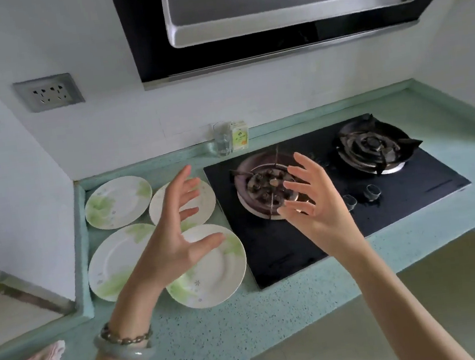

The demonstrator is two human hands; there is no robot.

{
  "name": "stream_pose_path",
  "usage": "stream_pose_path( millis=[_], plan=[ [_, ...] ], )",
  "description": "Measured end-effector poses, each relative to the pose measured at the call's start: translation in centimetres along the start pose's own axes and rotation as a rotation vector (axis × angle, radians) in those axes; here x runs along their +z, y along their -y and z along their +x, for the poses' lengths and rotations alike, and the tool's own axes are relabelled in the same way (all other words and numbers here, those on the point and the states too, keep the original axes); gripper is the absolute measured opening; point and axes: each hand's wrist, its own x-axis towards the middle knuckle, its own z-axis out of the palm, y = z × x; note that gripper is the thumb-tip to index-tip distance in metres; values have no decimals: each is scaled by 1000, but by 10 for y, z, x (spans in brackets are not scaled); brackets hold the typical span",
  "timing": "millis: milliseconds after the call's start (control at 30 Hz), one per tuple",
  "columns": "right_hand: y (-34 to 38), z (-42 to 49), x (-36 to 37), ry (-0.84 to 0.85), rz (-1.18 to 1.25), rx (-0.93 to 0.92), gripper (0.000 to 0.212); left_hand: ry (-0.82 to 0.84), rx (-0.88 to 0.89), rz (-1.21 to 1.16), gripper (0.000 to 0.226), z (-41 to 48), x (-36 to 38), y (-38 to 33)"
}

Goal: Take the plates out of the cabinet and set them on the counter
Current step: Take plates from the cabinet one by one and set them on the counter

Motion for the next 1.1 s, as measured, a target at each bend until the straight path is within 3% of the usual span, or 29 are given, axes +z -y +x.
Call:
stream_pose_path(
  millis=[267,467,600,800,1100],
  plan=[
    [12,-103,-76,-427,-116,99,81,346,176,-143,103,31,82,-25],
    [30,-219,-163,-863,-188,144,80,659,337,-244,104,38,201,-85],
    [36,-300,-207,-1059,-256,185,80,820,411,-316,103,18,284,-128],
    [35,-409,-273,-1240,-359,235,82,951,498,-399,99,-37,404,-188],
    [32,-540,-375,-1341,-408,296,81,1029,421,-526,100,-130,543,-252]
  ],
)
